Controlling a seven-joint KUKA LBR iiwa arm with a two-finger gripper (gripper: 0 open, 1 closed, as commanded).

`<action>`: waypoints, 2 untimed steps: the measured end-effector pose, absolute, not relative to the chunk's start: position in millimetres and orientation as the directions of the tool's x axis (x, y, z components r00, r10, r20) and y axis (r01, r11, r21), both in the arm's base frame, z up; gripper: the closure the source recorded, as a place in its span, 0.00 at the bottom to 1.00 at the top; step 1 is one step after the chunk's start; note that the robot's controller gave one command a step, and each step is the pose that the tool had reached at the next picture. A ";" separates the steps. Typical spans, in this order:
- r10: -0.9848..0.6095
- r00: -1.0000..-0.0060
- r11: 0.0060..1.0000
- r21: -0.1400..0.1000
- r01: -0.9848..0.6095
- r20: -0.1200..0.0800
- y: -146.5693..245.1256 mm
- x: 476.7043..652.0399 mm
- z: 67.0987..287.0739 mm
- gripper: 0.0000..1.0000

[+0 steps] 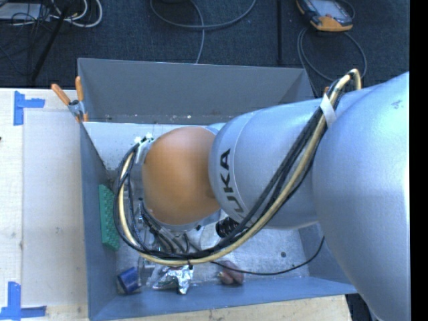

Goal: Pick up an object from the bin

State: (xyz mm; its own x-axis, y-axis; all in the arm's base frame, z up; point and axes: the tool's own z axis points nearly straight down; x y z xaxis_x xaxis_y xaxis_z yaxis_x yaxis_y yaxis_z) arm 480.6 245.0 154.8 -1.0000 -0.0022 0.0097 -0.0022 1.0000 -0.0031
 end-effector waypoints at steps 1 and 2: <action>-0.414 -0.910 0.910 0.000 -0.414 0.002 242.0 470.1 98.5 0.00; -0.719 -0.695 0.695 0.001 -0.719 0.001 239.3 469.0 105.0 0.00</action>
Offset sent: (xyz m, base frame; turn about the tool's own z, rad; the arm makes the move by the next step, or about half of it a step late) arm -0.0101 -0.0030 -0.0548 -0.4247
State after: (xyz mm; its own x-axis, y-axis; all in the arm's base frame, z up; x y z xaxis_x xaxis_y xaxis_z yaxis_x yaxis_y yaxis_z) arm 469.0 239.3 105.0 -0.6947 -0.7193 0.0009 -0.7193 0.6947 0.0010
